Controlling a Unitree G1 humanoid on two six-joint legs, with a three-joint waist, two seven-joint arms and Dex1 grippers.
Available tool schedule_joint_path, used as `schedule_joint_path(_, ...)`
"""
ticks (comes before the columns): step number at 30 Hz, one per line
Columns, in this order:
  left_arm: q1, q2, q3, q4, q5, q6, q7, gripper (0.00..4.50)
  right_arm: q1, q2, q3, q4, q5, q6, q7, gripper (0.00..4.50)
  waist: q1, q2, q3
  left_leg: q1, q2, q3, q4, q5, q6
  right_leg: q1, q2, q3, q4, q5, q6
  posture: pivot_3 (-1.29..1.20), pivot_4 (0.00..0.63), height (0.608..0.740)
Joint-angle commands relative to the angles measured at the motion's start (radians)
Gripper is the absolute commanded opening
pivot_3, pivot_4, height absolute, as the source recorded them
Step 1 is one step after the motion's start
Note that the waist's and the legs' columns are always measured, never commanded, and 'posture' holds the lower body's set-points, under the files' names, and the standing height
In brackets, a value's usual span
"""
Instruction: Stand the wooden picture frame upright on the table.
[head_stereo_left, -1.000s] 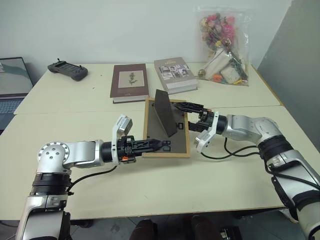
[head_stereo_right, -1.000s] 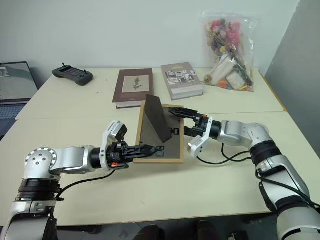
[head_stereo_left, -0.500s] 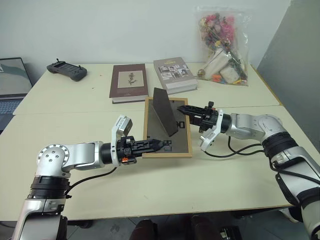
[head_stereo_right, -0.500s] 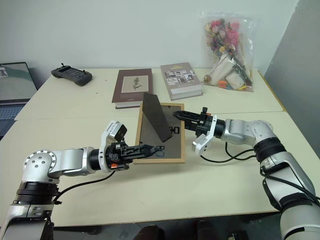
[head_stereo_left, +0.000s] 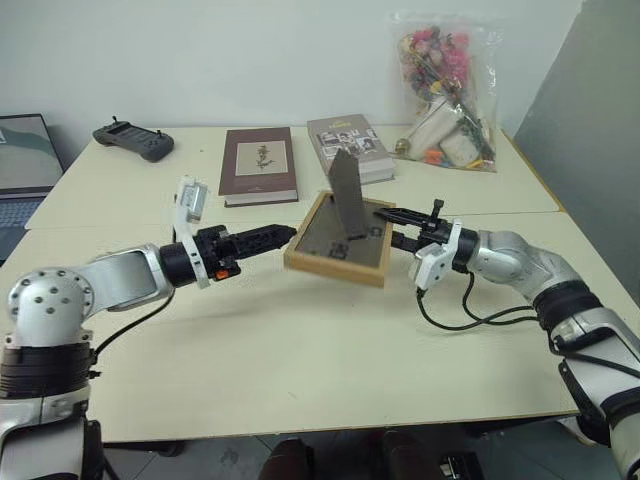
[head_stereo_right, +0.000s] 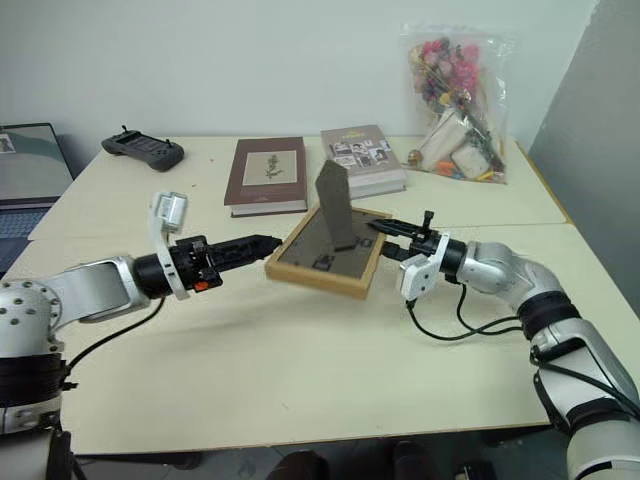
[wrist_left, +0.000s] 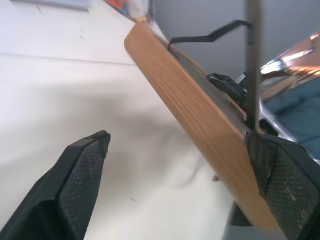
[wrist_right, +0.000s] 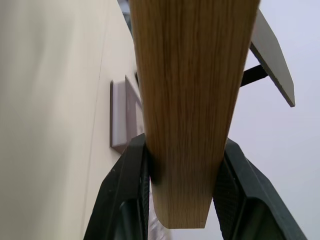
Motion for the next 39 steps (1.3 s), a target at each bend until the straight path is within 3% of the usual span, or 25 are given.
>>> schedule_joint_path(1, 0.088, -0.030, -0.022, -0.252, 0.184, -0.107, 0.004, 4.50, 0.027, 0.061, -0.142, -0.178, 0.439, 0.551, 0.291, 1.28, 0.002, 0.001, 0.001, 0.000, 0.000, 0.000, 0.000, 0.000, 0.001, 0.000, 0.000, 0.000, 0.000, 0.000, 0.000, 0.00, 0.150, 0.740)
schedule_joint_path(4, 0.160, -0.074, -0.093, -0.350, 0.416, -0.224, 0.026, 4.50, 0.009, 0.134, -0.216, -0.199, 0.571, 0.850, 0.315, 1.28, 0.006, 0.001, 0.001, -0.001, 0.000, -0.001, -0.002, -0.003, 0.004, -0.001, 0.000, -0.002, 0.002, 0.000, 0.000, 0.00, 0.150, 0.740)
schedule_joint_path(10, 0.231, -0.138, -0.193, -0.346, 0.711, -0.404, -0.040, 4.50, -0.054, 0.258, -0.274, -0.001, 0.521, 0.956, 0.340, 1.28, 0.009, 0.002, 0.001, 0.001, -0.001, 0.000, -0.002, -0.003, 0.005, -0.001, 0.001, -0.002, 0.002, 0.000, 0.000, 0.00, 0.150, 0.740)
schedule_joint_path(16, 0.267, -0.181, -0.206, -0.307, 0.820, -0.471, -0.105, 4.50, -0.094, 0.305, -0.279, 0.208, 0.412, 0.921, 0.337, 1.28, 0.021, 0.002, 0.001, -0.001, -0.001, 0.001, -0.002, -0.003, 0.005, -0.002, 0.000, -0.002, 0.001, 0.000, 0.000, 0.00, 0.150, 0.740)
schedule_joint_path(24, 0.264, -0.212, -0.213, -0.296, 0.893, -0.466, -0.154, 4.50, -0.108, 0.329, -0.338, 0.288, 0.367, 0.931, 0.348, 1.28, 0.020, 0.002, 0.001, 0.001, -0.001, 0.001, -0.002, -0.003, 0.005, -0.001, 0.000, -0.002, 0.003, 0.000, 0.000, 0.00, 0.150, 0.740)
schedule_joint_path(26, 0.260, -0.218, -0.210, -0.291, 0.901, -0.462, -0.166, 4.50, -0.090, 0.317, -0.339, 0.258, 0.351, 0.933, 0.360, 1.98, 0.021, 0.002, 0.001, 0.001, -0.001, 0.001, -0.002, -0.003, 0.005, -0.001, 0.000, -0.002, 0.003, 0.000, 0.000, 0.00, 0.150, 0.740)
schedule_joint_path(28, 0.238, -0.218, -0.203, -0.262, 0.908, -0.463, -0.185, 4.50, -0.043, 0.277, -0.337, 0.180, 0.331, 0.943, 0.373, 2.26, 0.025, 0.002, 0.001, 0.000, -0.001, 0.001, -0.002, -0.003, 0.006, -0.001, 0.000, -0.002, 0.003, 0.000, 0.000, 0.00, 0.150, 0.740)
schedule_joint_path(29, 0.224, -0.217, -0.198, -0.241, 0.914, -0.465, -0.198, 4.50, -0.006, 0.245, -0.335, 0.121, 0.320, 0.952, 0.379, 2.70, 0.026, 0.002, 0.001, 0.000, -0.001, 0.001, -0.002, -0.003, 0.006, -0.001, 0.000, -0.002, 0.002, 0.000, 0.000, 0.00, 0.150, 0.740)
schedule_joint_path(30, 0.210, -0.215, -0.194, -0.221, 0.921, -0.470, -0.211, 4.50, 0.030, 0.214, -0.334, 0.061, 0.312, 0.962, 0.386, 2.71, 0.032, 0.002, 0.001, 0.000, -0.001, 0.001, -0.002, -0.003, 0.006, -0.001, 0.000, -0.002, 0.002, 0.000, 0.000, 0.00, 0.150, 0.740)
schedule_joint_path(36, 0.119, -0.184, -0.149, -0.082, 0.945, -0.488, -0.303, 4.50, 0.209, 0.017, -0.382, -0.376, 0.319, 1.072, 0.396, 4.16, 0.036, 0.002, 0.001, -0.001, -0.001, 0.000, -0.001, -0.004, 0.007, -0.001, -0.001, -0.003, 0.002, 0.000, 0.000, 0.00, 0.150, 0.740)
schedule_joint_path(39, 0.075, -0.155, -0.130, -0.019, 0.936, -0.479, -0.368, 4.50, 0.237, -0.054, -0.413, -0.565, 0.384, 1.184, 0.425, 4.48, 0.025, 0.002, 0.001, 0.000, -0.001, 0.000, -0.002, -0.004, 0.007, -0.002, 0.001, -0.003, 0.002, 0.000, 0.000, 0.00, 0.150, 0.740)
